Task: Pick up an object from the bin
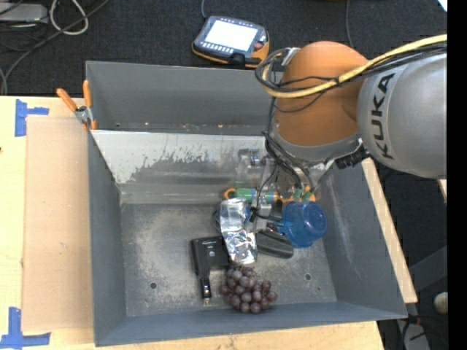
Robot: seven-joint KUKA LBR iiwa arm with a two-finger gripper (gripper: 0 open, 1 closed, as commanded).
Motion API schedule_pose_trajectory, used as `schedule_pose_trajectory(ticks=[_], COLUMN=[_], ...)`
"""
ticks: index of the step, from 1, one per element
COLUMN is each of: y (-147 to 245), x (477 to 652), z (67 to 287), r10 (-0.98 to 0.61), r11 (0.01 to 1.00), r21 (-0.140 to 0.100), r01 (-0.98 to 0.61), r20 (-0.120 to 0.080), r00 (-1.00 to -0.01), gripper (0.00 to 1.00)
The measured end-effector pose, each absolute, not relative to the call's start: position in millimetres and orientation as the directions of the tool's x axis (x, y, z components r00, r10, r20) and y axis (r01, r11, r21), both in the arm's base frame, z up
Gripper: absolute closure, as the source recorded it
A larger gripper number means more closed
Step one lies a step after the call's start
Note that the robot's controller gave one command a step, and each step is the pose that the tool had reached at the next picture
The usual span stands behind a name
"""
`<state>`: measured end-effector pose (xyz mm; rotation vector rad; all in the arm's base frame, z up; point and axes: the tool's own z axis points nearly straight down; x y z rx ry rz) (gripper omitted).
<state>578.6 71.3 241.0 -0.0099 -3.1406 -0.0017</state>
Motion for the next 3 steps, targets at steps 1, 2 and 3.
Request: schedule_pose_trajectory(ticks=[1,2,3], y=[71,-2,50], x=[578.0,532.7,553.8], z=[241,214,167], r10=[0.005,0.038,0.214], r11=[1.000,0.999,0.977], r21=[0.001,0.000,0.006], r01=[0.005,0.038,0.214], r20=[0.001,0.004,0.002], r00=[-1.000,-0.999,-0.977], gripper=[0.00,0.00,0.00])
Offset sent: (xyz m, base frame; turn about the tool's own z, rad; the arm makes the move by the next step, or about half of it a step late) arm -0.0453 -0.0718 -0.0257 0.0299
